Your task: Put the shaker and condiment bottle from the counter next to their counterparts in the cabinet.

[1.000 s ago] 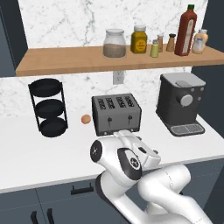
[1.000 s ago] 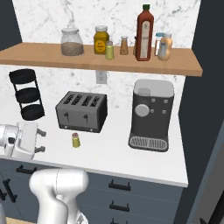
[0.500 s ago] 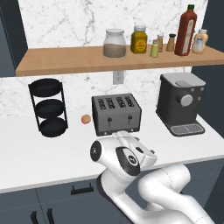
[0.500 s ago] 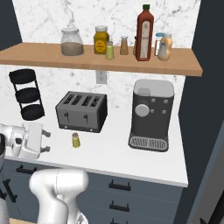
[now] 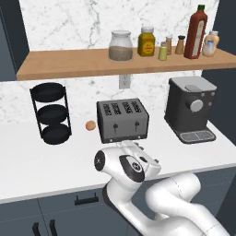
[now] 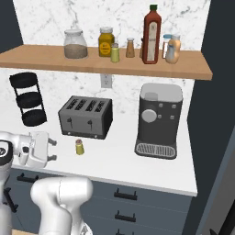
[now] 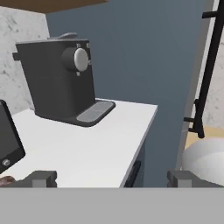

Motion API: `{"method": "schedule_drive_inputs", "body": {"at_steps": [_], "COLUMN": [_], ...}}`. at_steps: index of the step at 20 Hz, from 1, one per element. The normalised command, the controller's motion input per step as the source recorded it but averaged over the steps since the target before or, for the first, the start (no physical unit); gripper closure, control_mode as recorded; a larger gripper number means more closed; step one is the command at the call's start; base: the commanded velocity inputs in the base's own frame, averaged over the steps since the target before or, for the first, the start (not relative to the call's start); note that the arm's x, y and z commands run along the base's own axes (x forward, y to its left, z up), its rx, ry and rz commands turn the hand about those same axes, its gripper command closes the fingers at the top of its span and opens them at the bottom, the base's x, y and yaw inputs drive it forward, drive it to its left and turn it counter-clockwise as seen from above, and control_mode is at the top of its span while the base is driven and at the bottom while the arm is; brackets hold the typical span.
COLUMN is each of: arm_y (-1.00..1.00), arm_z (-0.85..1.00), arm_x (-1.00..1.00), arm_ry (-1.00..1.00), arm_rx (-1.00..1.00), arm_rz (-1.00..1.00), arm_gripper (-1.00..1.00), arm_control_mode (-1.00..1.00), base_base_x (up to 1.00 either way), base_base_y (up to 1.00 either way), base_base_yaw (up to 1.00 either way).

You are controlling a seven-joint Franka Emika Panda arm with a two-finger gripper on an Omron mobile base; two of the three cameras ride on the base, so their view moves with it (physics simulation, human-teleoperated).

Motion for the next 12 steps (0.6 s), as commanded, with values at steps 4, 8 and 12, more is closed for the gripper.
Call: {"method": "schedule_drive_inputs", "body": {"at_steps": [4, 8, 12], "arm_y": [0.00, 0.07, 0.15], "arm_z": [-0.21, -0.10, -0.06], "arm_x": [0.26, 0.19, 0.08], "arm_ry": [0.00, 0.00, 0.02], "arm_rx": [0.00, 0.00, 0.00], "arm_rz": [0.00, 0.00, 0.00], "arm_gripper": [-1.00, -1.00, -1.00], "arm_control_mode": [-1.00, -1.00, -1.00], "base_base_x": [0.00, 0.00, 0.00], "base_base_y": [0.00, 0.00, 0.00], "base_base_yaw": [0.00, 0.00, 0.00]}}
